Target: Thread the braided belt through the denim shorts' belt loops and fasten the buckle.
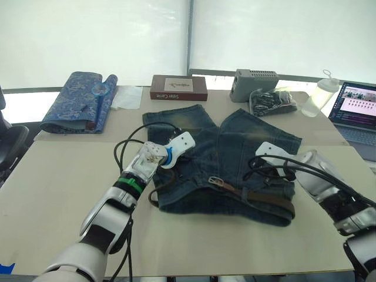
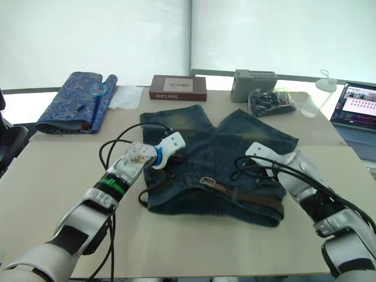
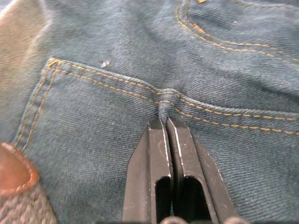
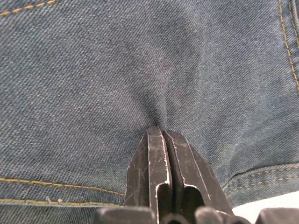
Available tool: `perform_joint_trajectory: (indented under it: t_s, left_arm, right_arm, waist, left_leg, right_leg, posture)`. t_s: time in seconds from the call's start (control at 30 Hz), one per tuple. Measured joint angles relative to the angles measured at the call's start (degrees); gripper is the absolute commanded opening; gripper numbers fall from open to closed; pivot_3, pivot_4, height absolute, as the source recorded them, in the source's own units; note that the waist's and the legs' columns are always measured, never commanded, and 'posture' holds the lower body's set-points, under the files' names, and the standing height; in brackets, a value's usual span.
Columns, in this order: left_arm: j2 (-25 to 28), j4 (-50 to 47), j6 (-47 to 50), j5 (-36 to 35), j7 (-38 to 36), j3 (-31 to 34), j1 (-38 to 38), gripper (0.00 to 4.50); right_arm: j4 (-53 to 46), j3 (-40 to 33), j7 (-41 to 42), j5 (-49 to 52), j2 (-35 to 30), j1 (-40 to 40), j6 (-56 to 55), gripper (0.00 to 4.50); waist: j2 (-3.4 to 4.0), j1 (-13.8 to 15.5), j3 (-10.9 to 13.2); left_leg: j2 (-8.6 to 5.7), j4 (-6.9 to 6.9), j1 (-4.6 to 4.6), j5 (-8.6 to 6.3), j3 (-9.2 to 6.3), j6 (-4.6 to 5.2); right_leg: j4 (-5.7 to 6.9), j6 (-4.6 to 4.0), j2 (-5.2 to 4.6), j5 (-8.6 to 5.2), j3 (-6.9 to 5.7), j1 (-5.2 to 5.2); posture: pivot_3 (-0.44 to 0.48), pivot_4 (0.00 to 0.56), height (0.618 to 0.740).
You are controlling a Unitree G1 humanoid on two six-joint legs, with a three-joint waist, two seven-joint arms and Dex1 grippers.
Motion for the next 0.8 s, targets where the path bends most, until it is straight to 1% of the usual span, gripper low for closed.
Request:
perform_joint_trajectory:
  t_s: [0.07, 0.1, 0.17, 0.27, 0.37, 0.4, 0.43, 0.47, 0.57, 0.63, 0.7, 0.8]
  left_arm:
    - [-0.48, 2.45, -1.08, -0.72, -0.08, 1.83, -0.92, 0.0]
    - [-0.39, 2.46, -0.71, -1.53, -0.75, 2.73, -0.91, 0.29]
    - [0.2, -0.03, 1.94, -4.12, -2.72, 5.86, -0.31, 0.93]
    - [1.67, -9.08, 9.93, -8.86, -4.84, 10.52, 1.09, 2.36]
    - [3.74, -18.12, 18.5, -13.35, -4.69, 15.59, 1.73, 3.92]
    - [4.56, -20.26, 21.39, -14.48, -3.95, 17.27, 1.75, 4.35]
    - [5.25, -21.85, 23.47, -14.75, -2.94, 17.89, 1.72, 4.47]
    - [6.09, -22.71, 25.12, -14.61, -2.11, 17.81, 1.56, 4.47]
    - [7.29, -20.94, 32.04, -14.95, -1.04, 17.55, -1.54, 4.47]
    - [9.4, -16.8, 35.92, -13.15, -1.33, 14.32, -6.06, 4.47]
    - [10.06, -10.75, 35.05, -10.97, -2.93, 10.79, -10.58, 4.47]
    - [8.9, 0.13, 31.76, -8.81, -3.88, 8.81, -15.28, 4.47]
  right_arm:
    - [1.29, -0.54, 0.74, -0.26, 0.2, -0.37, -2.39, 0.01]
    - [1.18, -1.46, 1.19, 0.03, 0.23, -0.18, -2.71, 0.32]
    - [-1.46, -5.06, 2.52, 1.77, 0.1, 1.6, -3.05, 0.97]
    - [-9.13, -11.75, 2.78, 5.2, 0.15, 6.11, -2.13, 2.04]
    - [-20.32, -21.6, 0.55, 9.24, 2.48, 11.38, 0.04, 3.1]
    - [-24.7, -24.93, -0.04, 11.18, 3.85, 12.9, 0.4, 3.12]
    - [-28.86, -28.37, -0.36, 13.31, 5.44, 14.41, 0.53, 3.12]
    - [-33.36, -31.38, -0.39, 15.64, 6.83, 16.05, 0.49, 3.12]
    - [-44.78, -36.26, 0.99, 21.46, 7.81, 20.5, -0.38, 3.12]
    - [-50.13, -39.14, 1.89, 25.86, 8.02, 22.45, -0.48, 3.12]
    - [-53.61, -41.62, 2.26, 28.68, 7.88, 24.41, -0.5, 3.12]
    - [-57.2, -43.84, 1.91, 31.24, 7.55, 27.98, -0.48, 3.12]
  waist:
    - [0.02, -0.1, 0.03]
    - [0.05, -0.18, 0.08]
    - [0.18, -0.31, 0.17]
    - [0.35, -0.3, 0.31]
    - [0.41, -0.24, 0.36]
    - [0.42, -0.25, 0.36]
    - [0.42, -0.2, 0.36]
    - [0.42, -0.06, 0.36]
    - [0.41, 0.66, 0.42]
    - [0.38, 0.9, 0.46]
    - [0.38, 1.17, 0.46]
    - [0.37, 1.23, 0.47]
  left_leg:
    - [0.0, -0.03, -0.09, 0.0, 0.01, 0.0]
    - [0.0, -0.03, -0.21, 0.01, 0.01, -0.02]
    - [-0.01, -0.01, -0.72, 0.28, 0.01, -0.44]
    - [0.0, -0.03, -0.91, 0.39, 0.0, -0.62]
    - [0.02, -0.11, -0.94, 0.41, -0.05, -0.65]
    - [0.03, -0.11, -0.94, 0.41, -0.09, -0.64]
    - [0.02, -0.11, -0.93, 0.4, -0.11, -0.63]
    - [0.0, -0.1, -0.93, 0.36, -0.17, -0.56]
    - [-0.06, 0.02, -0.93, 0.14, -0.31, -0.16]
    - [-0.07, 0.11, -0.93, 0.15, -0.33, -0.12]
    - [-0.1, 0.12, -0.9, 0.18, -0.34, -0.07]
    - [-0.09, 0.1, -0.9, 0.18, -0.33, -0.06]
  right_leg:
    - [-0.01, 0.02, 0.0, 0.01, 0.0, -0.1]
    - [0.01, 0.02, -0.01, 0.01, 0.0, -0.21]
    - [0.09, 0.04, -0.01, 0.06, 0.01, -0.71]
    - [0.18, 0.11, 0.07, 0.11, -0.12, -0.86]
    - [0.14, 0.14, 0.14, 0.09, -0.25, -0.85]
    - [0.12, 0.17, 0.17, 0.07, -0.29, -0.8]
    - [0.1, 0.18, 0.19, 0.07, -0.33, -0.76]
    - [0.1, 0.21, 0.2, 0.04, -0.37, -0.69]
    - [0.09, 0.23, 0.22, 0.05, -0.48, -0.55]
    - [0.01, 0.26, 0.22, 0.03, -0.53, -0.48]
    - [-0.03, 0.3, 0.2, 0.0, -0.53, -0.43]
    - [0.0, 0.22, 0.17, 0.01, -0.53, -0.49]
  posture:
    - [0.0, 0.15, 0.74]
    - [0.0, 0.15, 0.74]
    - [0.0, 0.15, 0.74]
    - [0.0, 0.15, 0.74]
    - [0.0, 0.15, 0.74]
    - [0.0, 0.15, 0.74]
    - [0.0, 0.15, 0.74]
    - [0.0, 0.15, 0.74]
    - [0.0, 0.15, 0.74]
    - [0.0, 0.15, 0.74]
    - [0.0, 0.15, 0.74]
    - [0.0, 0.15, 0.74]
